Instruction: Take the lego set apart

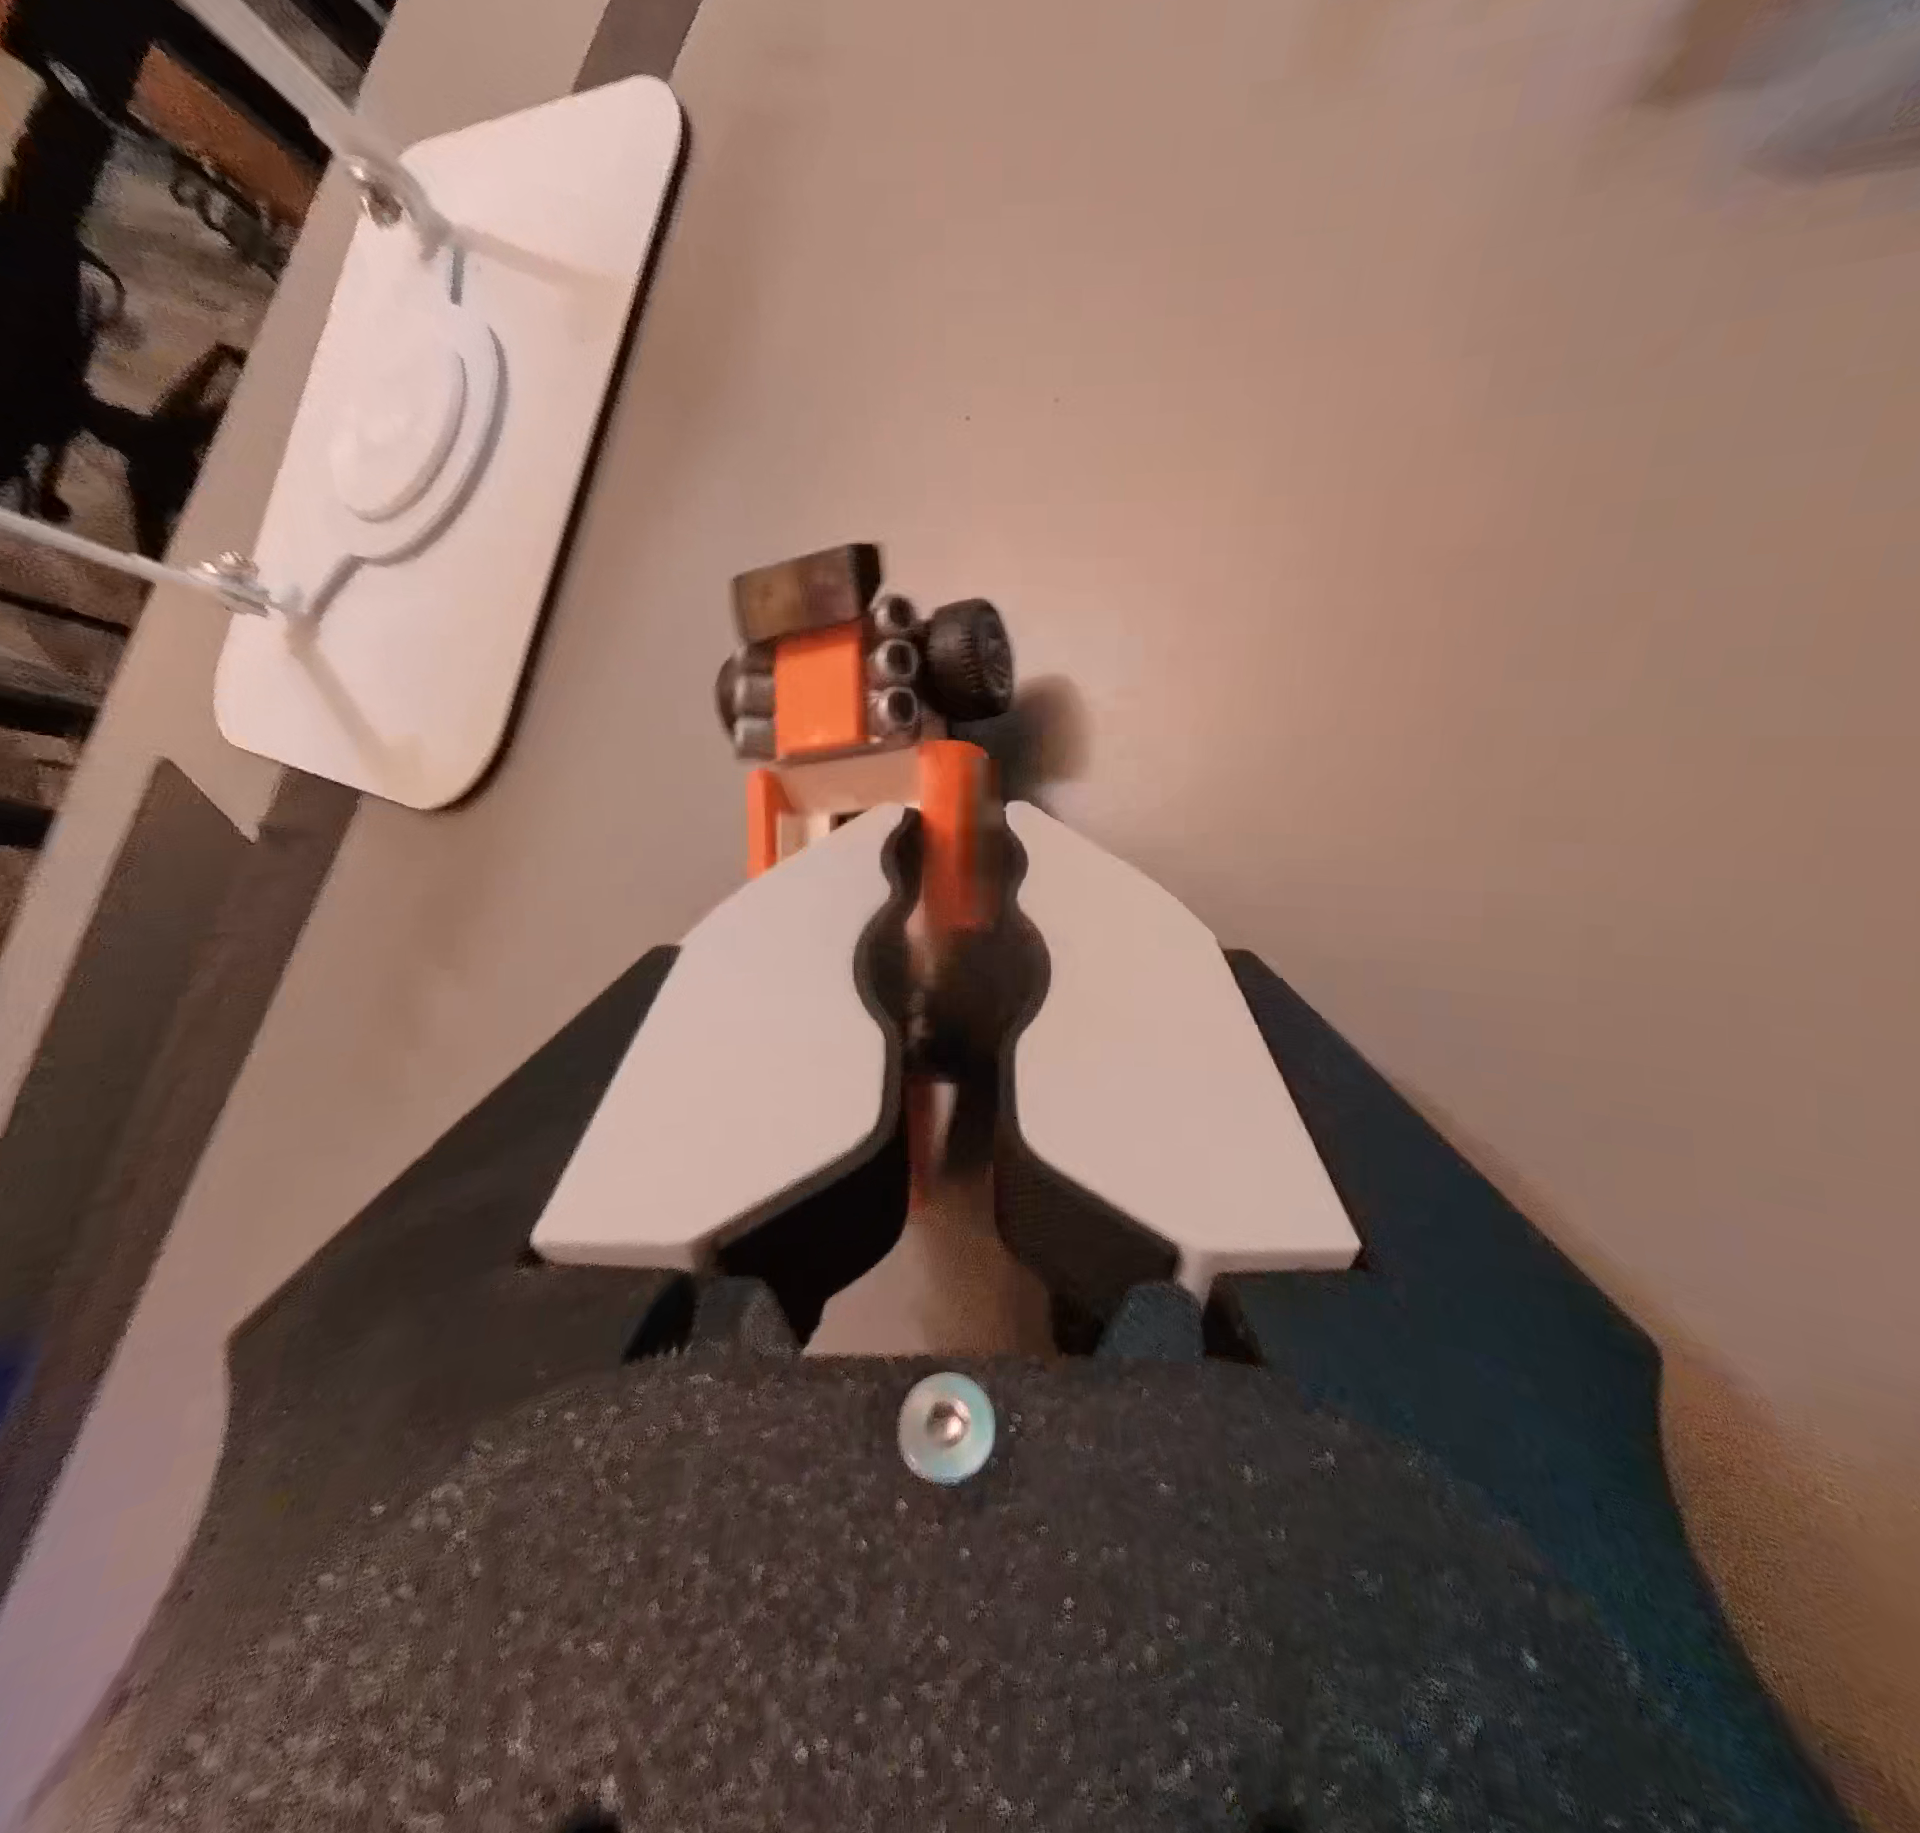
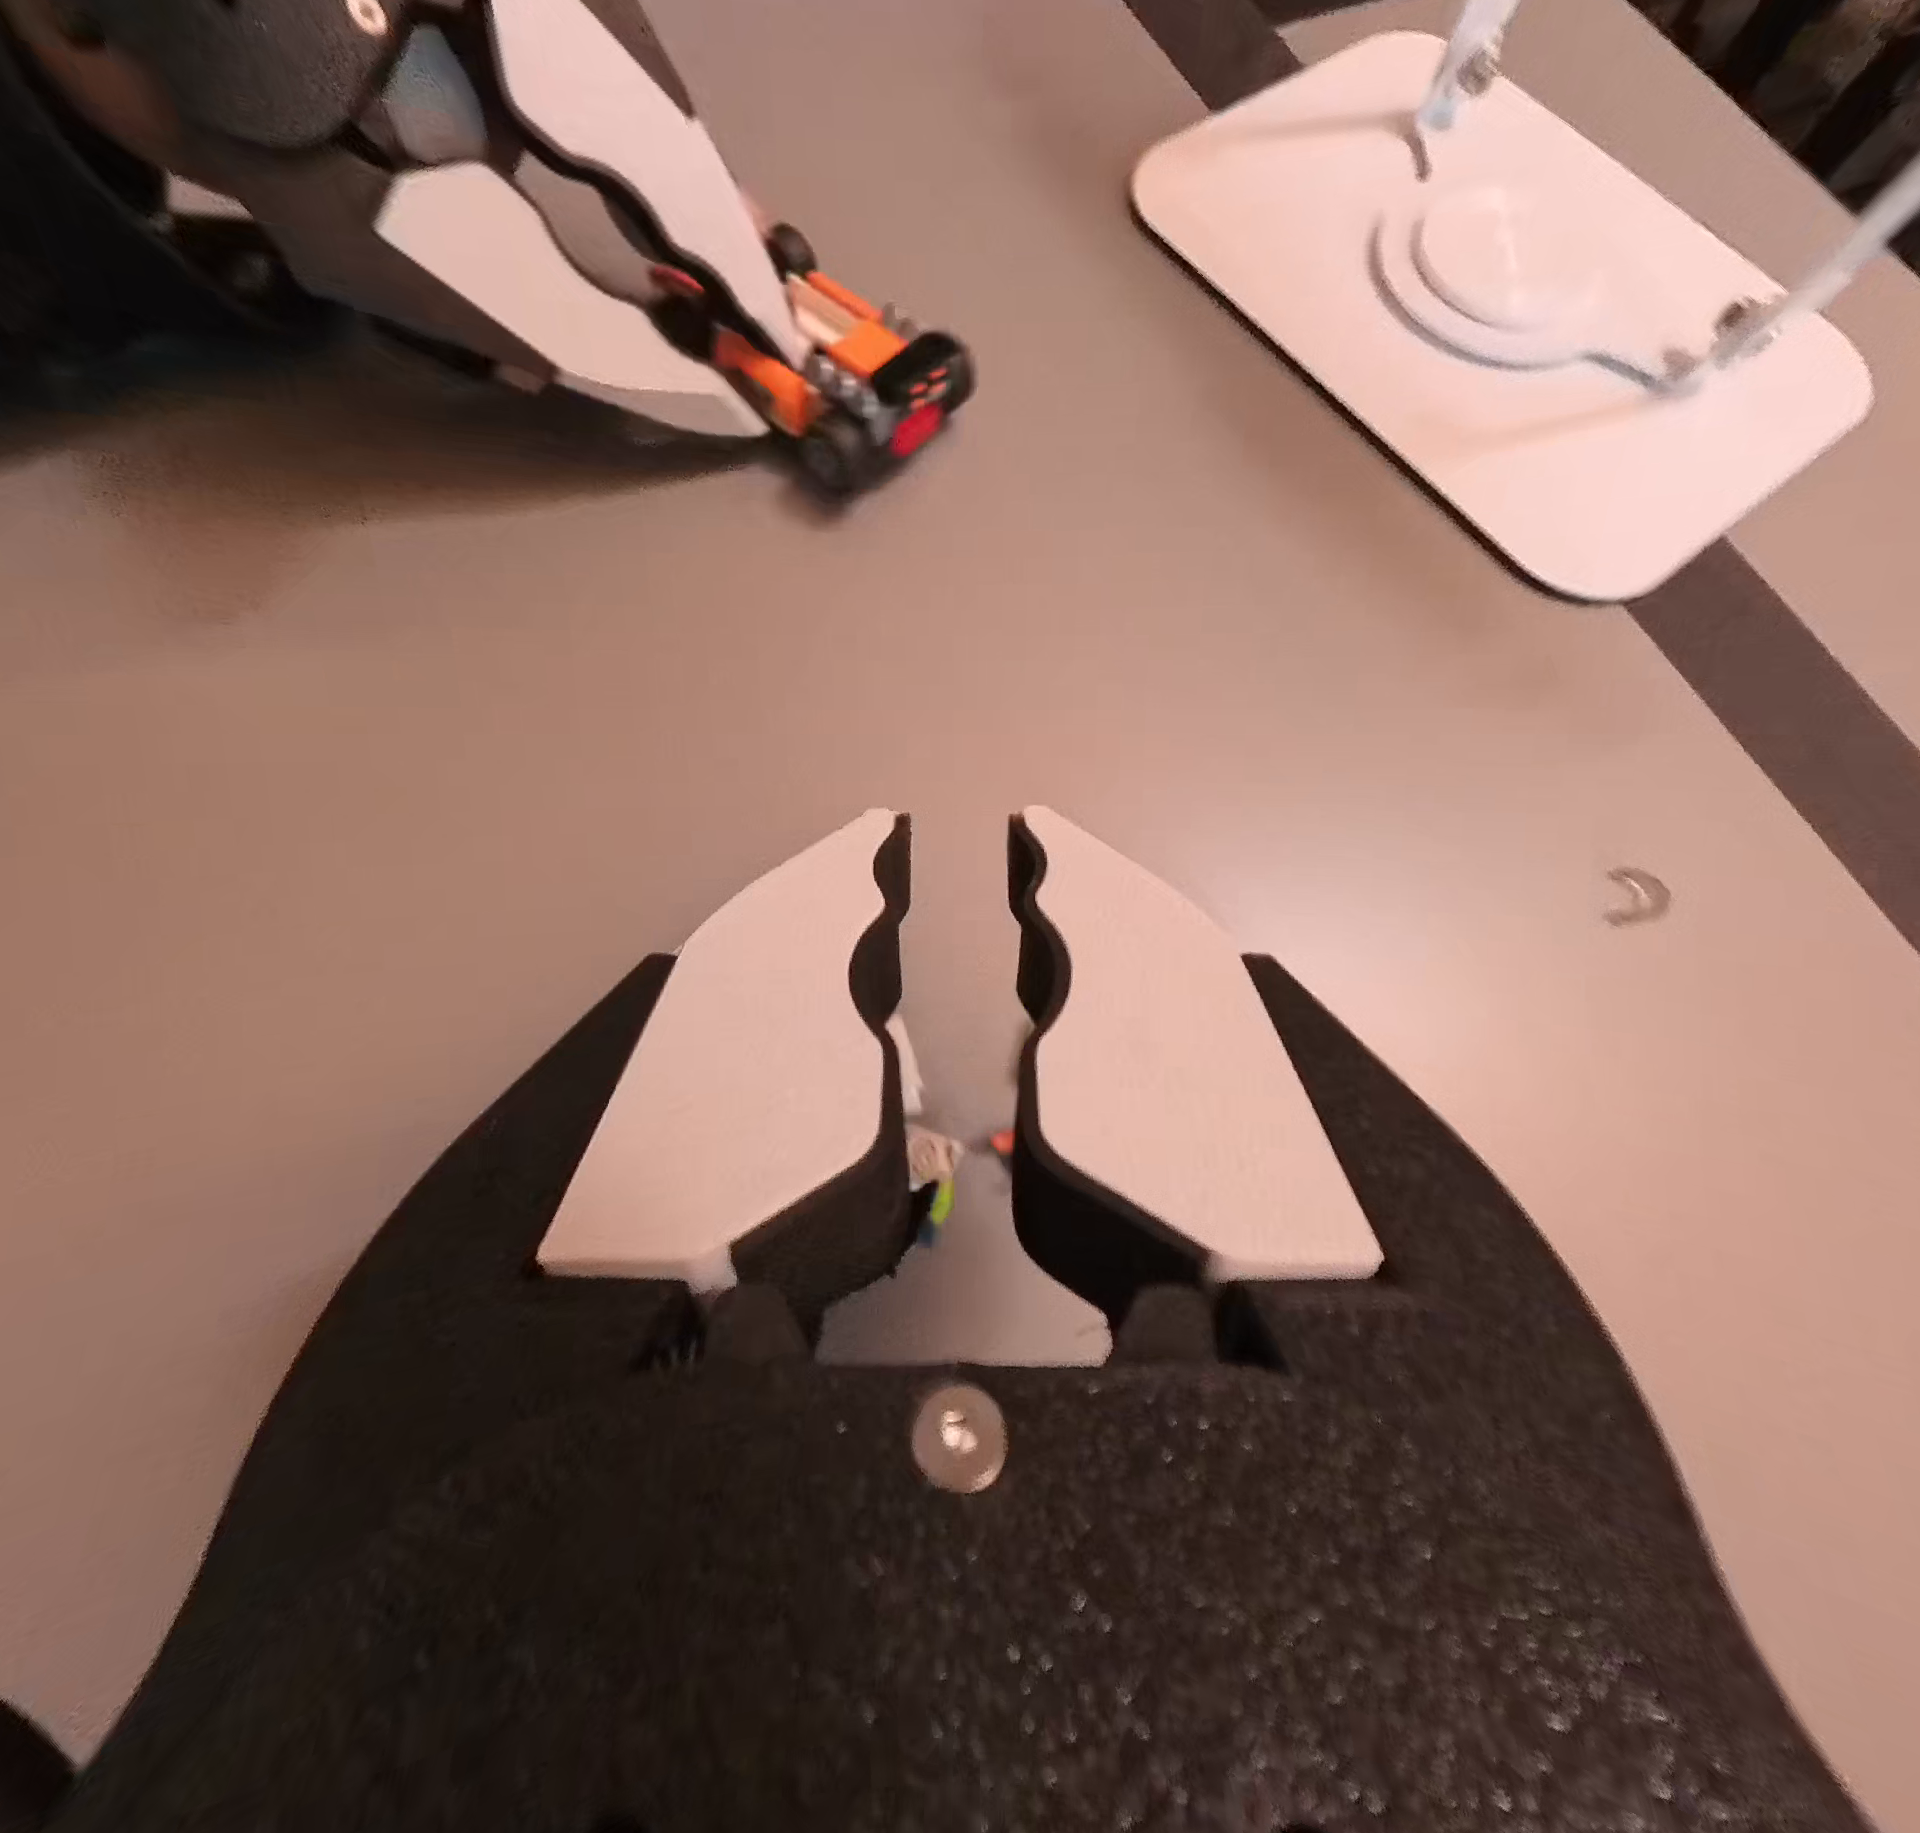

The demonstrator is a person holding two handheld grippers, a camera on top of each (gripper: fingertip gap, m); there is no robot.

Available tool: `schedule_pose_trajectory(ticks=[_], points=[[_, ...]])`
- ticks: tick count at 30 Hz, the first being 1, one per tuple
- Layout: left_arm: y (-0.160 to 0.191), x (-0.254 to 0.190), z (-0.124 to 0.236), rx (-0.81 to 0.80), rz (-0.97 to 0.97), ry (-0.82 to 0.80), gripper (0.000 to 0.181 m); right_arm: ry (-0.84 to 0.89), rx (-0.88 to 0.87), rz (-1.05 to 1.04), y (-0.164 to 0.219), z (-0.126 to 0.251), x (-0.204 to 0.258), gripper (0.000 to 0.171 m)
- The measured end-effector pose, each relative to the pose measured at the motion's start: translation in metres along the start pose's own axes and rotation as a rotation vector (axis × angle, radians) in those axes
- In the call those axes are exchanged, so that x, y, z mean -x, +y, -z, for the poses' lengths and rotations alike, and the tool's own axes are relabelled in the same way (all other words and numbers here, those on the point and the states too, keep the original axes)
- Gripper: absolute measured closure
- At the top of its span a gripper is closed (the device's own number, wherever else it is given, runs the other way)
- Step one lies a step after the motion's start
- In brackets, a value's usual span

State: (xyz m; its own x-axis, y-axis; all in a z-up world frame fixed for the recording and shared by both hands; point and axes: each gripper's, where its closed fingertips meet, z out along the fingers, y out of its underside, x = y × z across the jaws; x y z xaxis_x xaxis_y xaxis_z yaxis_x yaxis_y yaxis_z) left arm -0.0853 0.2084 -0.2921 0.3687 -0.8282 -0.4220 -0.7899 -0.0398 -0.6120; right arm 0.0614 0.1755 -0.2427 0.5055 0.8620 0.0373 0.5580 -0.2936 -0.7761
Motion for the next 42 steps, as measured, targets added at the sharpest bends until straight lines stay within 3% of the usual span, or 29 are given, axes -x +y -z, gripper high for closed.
schedule_pose_trajectory(ticks=[6,12,23,30,34,37,42], points=[[0.000,-0.005,0.001,0.027,-0.049,-0.004,0.170,-0.043,0.017,0.015,-0.006,-0.031,0.023,0.153],[-0.013,-0.010,0.007,-0.025,-0.065,0.001,0.171,-0.043,-0.004,0.007,-0.010,-0.031,0.026,0.152],[-0.057,-0.043,0.010,-0.121,-0.290,-0.088,0.171,-0.142,-0.120,-0.240,-0.034,-0.035,0.040,0.143],[-0.062,-0.048,0.005,-0.089,-0.460,-0.198,0.171,-0.101,-0.105,-0.237,-0.027,-0.038,0.033,0.157],[-0.077,-0.054,0.015,-0.219,-0.375,-0.145,0.162,-0.086,-0.090,-0.153,-0.018,-0.037,0.029,0.158],[-0.091,-0.050,0.030,-0.337,-0.125,-0.005,0.157,-0.094,-0.111,0.005,-0.014,-0.032,0.033,0.158],[-0.082,-0.041,0.036,-0.349,0.194,0.216,0.127,-0.050,-0.176,0.341,-0.024,-0.023,0.053,0.159]])
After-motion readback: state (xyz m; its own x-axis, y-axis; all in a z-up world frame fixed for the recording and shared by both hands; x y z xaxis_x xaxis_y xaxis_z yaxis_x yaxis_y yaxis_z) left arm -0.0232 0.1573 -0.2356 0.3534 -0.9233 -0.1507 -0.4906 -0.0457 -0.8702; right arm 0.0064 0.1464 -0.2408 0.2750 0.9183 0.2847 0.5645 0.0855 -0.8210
